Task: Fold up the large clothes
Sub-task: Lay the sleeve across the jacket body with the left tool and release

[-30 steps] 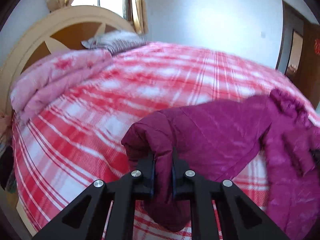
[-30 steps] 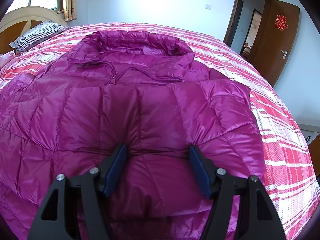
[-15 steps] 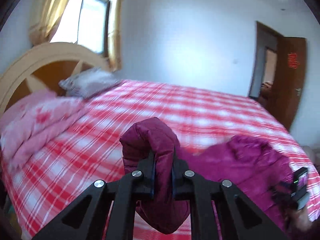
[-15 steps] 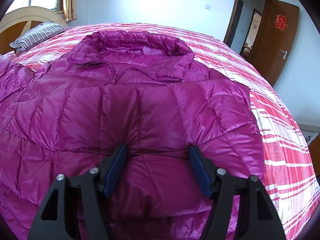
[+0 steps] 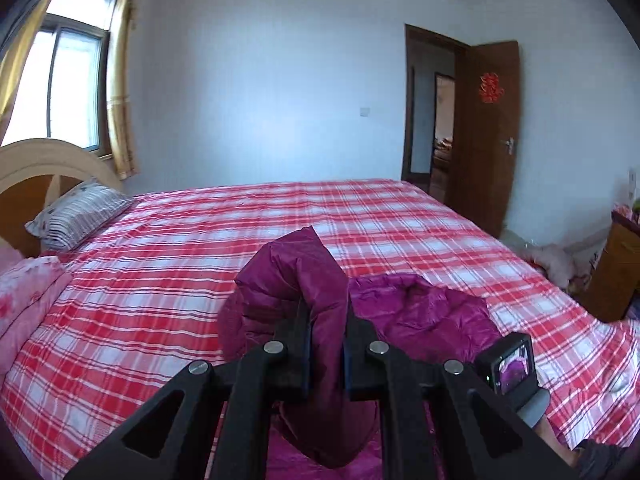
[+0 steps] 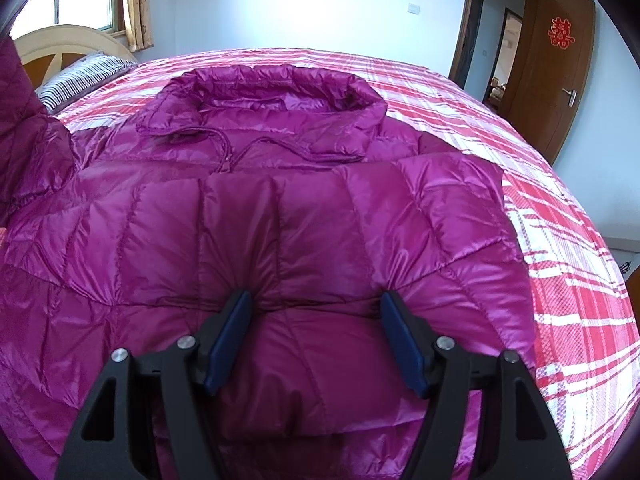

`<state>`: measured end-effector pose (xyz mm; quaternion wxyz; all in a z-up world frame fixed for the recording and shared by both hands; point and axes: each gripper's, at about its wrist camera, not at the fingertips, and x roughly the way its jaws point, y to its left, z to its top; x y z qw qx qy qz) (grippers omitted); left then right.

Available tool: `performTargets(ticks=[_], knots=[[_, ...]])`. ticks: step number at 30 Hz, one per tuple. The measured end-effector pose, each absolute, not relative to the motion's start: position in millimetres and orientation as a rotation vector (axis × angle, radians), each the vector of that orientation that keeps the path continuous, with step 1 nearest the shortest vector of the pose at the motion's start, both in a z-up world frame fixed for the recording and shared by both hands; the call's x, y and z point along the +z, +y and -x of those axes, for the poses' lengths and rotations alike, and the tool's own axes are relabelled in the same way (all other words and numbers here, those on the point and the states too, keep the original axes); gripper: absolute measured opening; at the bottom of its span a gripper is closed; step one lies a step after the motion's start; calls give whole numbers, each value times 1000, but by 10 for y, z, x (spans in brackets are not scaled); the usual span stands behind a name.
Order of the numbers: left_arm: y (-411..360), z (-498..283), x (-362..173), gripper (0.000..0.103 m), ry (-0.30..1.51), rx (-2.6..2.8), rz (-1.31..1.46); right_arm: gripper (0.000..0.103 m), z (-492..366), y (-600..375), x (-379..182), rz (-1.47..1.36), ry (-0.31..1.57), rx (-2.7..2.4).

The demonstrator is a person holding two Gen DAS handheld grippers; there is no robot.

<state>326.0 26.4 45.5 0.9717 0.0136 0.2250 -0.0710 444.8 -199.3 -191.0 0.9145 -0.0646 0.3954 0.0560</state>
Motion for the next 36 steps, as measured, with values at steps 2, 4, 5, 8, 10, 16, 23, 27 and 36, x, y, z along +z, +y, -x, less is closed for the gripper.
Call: performTargets(ticks=[2, 4, 5, 8, 10, 16, 23, 27, 36], knots=[[62, -3325, 298, 11, 478, -163, -53, 73, -4448, -2005, -1905, 120, 813, 124], [-148, -3397, 123, 11, 504, -183, -75, 75, -4455, -2046, -1903, 85, 816, 145], [-228, -3440, 39, 11, 515, -189, -84, 77, -4451, -2063, -1901, 72, 815, 153], [-475, -3571, -267, 11, 568, -213, -100, 79, -4446, -2064, -1897, 60, 811, 162], [-608, -3624, -426, 11, 597, -224, -113, 80, -4445, -2071, -1892, 48, 808, 166], [-932, -3772, -799, 11, 656, -233, -152, 91, -4455, -2143, -1885, -17, 807, 203], [-1257, -3566, -527, 35, 584, -314, -191, 94, -4471, -2107, -1898, -7, 815, 205], [-1115, -3335, -223, 86, 432, -318, -172, 94, -4476, -2117, -1903, -11, 814, 207], [-288, -4079, -1074, 86, 656, 80, -234, 94, -4463, -2111, -1896, -18, 811, 213]])
